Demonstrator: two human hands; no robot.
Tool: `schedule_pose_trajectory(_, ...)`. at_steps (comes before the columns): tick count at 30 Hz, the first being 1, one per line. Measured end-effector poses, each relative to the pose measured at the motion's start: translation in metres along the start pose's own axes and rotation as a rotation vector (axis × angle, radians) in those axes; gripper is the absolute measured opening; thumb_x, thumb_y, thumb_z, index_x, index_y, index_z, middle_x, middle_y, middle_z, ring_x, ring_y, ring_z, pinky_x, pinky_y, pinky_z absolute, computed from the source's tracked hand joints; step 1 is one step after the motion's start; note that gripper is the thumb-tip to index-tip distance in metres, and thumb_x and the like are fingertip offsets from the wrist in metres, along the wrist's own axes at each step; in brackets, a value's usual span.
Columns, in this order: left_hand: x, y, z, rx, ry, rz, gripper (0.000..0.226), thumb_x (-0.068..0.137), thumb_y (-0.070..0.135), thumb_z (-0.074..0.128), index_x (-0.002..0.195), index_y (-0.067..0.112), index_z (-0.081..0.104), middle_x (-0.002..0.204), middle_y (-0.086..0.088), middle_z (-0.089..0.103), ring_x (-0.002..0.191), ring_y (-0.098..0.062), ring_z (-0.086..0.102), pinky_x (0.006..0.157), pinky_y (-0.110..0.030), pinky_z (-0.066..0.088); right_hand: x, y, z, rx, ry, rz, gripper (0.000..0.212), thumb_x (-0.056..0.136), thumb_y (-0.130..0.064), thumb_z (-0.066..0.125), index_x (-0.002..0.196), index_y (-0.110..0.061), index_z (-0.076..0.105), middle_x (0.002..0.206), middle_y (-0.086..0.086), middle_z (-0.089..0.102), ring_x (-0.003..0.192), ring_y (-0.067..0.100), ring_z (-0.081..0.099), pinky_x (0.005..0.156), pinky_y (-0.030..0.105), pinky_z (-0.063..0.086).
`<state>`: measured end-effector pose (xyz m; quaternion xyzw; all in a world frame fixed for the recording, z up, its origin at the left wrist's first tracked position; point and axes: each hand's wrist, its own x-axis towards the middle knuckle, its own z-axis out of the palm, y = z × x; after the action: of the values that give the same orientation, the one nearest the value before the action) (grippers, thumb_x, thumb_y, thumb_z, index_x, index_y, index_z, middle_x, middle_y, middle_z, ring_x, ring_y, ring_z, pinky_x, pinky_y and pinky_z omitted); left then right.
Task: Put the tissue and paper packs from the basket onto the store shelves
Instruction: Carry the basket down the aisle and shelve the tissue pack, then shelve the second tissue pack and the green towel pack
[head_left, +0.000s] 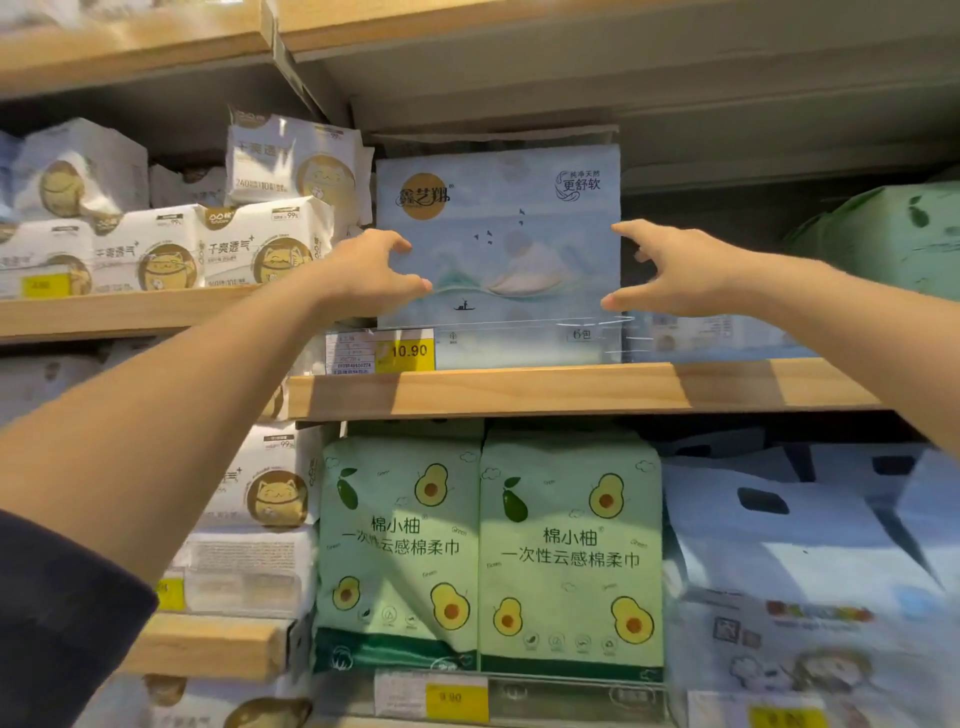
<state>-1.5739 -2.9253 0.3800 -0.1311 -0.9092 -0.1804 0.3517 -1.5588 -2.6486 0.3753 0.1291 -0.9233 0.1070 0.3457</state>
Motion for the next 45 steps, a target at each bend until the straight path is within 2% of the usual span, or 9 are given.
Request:
schedule_pose_trajectory(4, -0.039, 0.015, 0.003, 0.003, 0.032, 0.013, 0.048, 0.094, 0.029, 0.046, 0.137, 0.011, 0.040, 0.144, -0.012, 0.041, 0.132, -0.027, 0.039, 0.106, -0.037, 0.031, -0.047, 0.002, 0.003, 0.051, 0.106, -0.106, 0.053, 0.087, -0.033, 0.057, 0.134, -0.014, 0.043, 0.137, 0.011, 0.048, 0.123, 0.027, 0.047, 0.101, 0.040, 0.039)
schedule_pose_trajectory(11, -0.128, 0.039, 0.020, 0.040, 0.030, 0.082, 0.045, 0.094, 0.022, 0.045, 0.137, 0.008, 0.041, 0.142, -0.014, 0.043, 0.130, -0.029, 0.039, 0.104, -0.035, 0.030, -0.124, 0.009, 0.002, 0.016, 0.120, -0.142, 0.048, 0.088, -0.032, 0.055, 0.131, -0.014, 0.045, 0.136, 0.012, 0.047, 0.126, 0.030, 0.041, 0.101, 0.041, 0.033)
schedule_pose_trajectory(16, -0.210, 0.046, 0.035, -0.009, -0.057, 0.057, 0.045, 0.094, 0.023, 0.047, 0.137, 0.011, 0.040, 0.140, -0.014, 0.044, 0.128, -0.028, 0.040, 0.104, -0.036, 0.030, -0.191, 0.013, 0.011, 0.096, -0.016, -0.122, 0.048, 0.090, -0.030, 0.052, 0.134, -0.017, 0.041, 0.137, 0.009, 0.047, 0.123, 0.029, 0.045, 0.101, 0.044, 0.038)
schedule_pose_trajectory(22, -0.310, 0.051, 0.063, -0.207, -0.189, -0.060, 0.049, 0.094, 0.022, 0.047, 0.141, 0.013, 0.036, 0.144, -0.011, 0.041, 0.132, -0.026, 0.038, 0.109, -0.041, 0.032, -0.295, 0.004, 0.036, 0.157, -0.178, 0.007, 0.052, 0.092, -0.025, 0.048, 0.140, -0.015, 0.031, 0.144, 0.012, 0.038, 0.130, 0.029, 0.038, 0.105, 0.042, 0.032)
schedule_pose_trajectory(25, -0.361, 0.046, 0.076, -0.227, -0.283, -0.078, 0.049, 0.094, 0.026, 0.048, 0.140, 0.014, 0.036, 0.141, -0.011, 0.043, 0.128, -0.028, 0.041, 0.106, -0.039, 0.034, -0.360, -0.001, 0.049, 0.168, -0.262, 0.062, 0.055, 0.091, -0.026, 0.051, 0.141, -0.013, 0.030, 0.145, 0.012, 0.037, 0.133, 0.029, 0.034, 0.106, 0.040, 0.030)
schedule_pose_trajectory(30, -0.454, 0.048, 0.090, -0.255, -0.468, -0.116, 0.049, 0.095, 0.027, 0.045, 0.141, 0.013, 0.035, 0.140, -0.011, 0.043, 0.125, -0.027, 0.044, 0.098, -0.035, 0.036, -0.475, -0.010, 0.067, 0.153, -0.327, 0.180, 0.054, 0.087, -0.022, 0.057, 0.135, -0.007, 0.038, 0.136, 0.018, 0.046, 0.124, 0.035, 0.043, 0.099, 0.043, 0.037)
schedule_pose_trajectory(35, -0.544, 0.051, 0.098, -0.309, -0.636, -0.144, 0.050, 0.095, 0.027, 0.045, 0.142, 0.013, 0.033, 0.146, -0.009, 0.038, 0.132, -0.027, 0.038, 0.103, -0.037, 0.035, -0.576, -0.018, 0.074, 0.134, -0.500, 0.232, 0.059, 0.088, -0.025, 0.055, 0.140, -0.012, 0.031, 0.143, 0.015, 0.040, 0.130, 0.031, 0.038, 0.102, 0.040, 0.036)
schedule_pose_trajectory(41, -0.633, 0.066, 0.110, -0.323, -0.748, -0.218, 0.053, 0.092, 0.027, 0.052, 0.140, 0.012, 0.036, 0.142, -0.012, 0.043, 0.127, -0.028, 0.044, 0.100, -0.037, 0.038, -0.682, -0.020, 0.063, 0.171, -0.653, 0.365, 0.061, 0.089, -0.031, 0.052, 0.143, -0.016, 0.026, 0.146, 0.010, 0.036, 0.130, 0.028, 0.038, 0.103, 0.044, 0.036)
schedule_pose_trajectory(45, -0.682, 0.086, 0.121, -0.331, -0.811, -0.264, 0.056, 0.090, 0.028, 0.055, 0.140, 0.012, 0.035, 0.143, -0.010, 0.042, 0.126, -0.028, 0.045, 0.099, -0.037, 0.039, -0.729, -0.011, 0.061, 0.192, -0.713, 0.405, 0.063, 0.087, -0.032, 0.055, 0.142, -0.016, 0.027, 0.145, 0.012, 0.037, 0.131, 0.029, 0.037, 0.108, 0.047, 0.029)
